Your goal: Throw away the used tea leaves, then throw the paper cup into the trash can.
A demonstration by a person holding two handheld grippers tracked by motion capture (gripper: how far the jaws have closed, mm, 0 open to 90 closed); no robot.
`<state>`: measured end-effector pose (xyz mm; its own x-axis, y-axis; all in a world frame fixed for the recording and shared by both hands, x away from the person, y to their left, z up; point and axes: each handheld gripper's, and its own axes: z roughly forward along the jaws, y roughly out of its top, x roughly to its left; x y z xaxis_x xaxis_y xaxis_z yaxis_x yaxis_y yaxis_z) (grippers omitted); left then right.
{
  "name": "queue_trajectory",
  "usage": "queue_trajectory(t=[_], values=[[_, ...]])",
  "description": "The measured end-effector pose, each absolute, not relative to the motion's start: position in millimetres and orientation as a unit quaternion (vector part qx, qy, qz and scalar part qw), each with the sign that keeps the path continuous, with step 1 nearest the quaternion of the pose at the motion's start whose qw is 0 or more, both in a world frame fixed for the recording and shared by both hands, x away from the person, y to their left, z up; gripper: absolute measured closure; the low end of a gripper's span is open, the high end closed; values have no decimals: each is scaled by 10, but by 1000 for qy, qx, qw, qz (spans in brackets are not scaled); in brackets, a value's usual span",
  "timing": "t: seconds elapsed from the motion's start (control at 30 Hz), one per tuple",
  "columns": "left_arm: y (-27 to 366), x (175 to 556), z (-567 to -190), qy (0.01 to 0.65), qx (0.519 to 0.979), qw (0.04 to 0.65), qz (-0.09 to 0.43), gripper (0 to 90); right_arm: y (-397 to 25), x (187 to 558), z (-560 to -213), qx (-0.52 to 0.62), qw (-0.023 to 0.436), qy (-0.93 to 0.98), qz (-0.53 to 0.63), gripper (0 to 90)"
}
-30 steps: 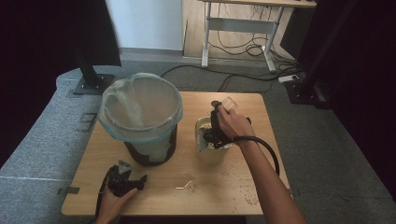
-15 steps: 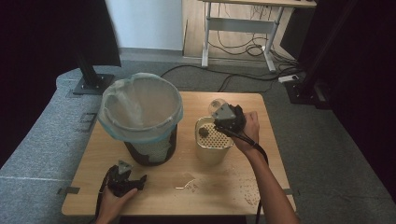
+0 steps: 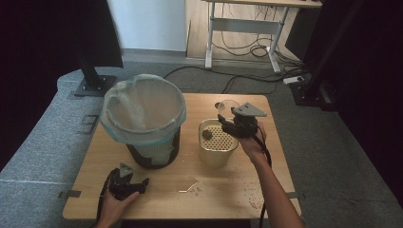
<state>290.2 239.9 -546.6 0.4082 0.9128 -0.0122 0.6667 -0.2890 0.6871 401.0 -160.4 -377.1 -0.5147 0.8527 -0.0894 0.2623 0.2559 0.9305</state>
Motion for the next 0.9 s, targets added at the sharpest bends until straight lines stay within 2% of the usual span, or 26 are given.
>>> queue_trajectory(t=[0.23, 0.53, 0.9], values=[[2398, 2900, -5466, 507, 779, 313, 197, 143, -1645, 4039, -3785, 403, 299, 712, 491, 406], [2403, 2892, -5464, 504, 781, 312, 196, 145, -1586, 3978, -3445, 401, 305, 672, 543, 407], [2407, 2880, -5464, 499, 784, 313, 195, 145, -1090, 3941, -2846, 361, 288, 664, 588, 405]])
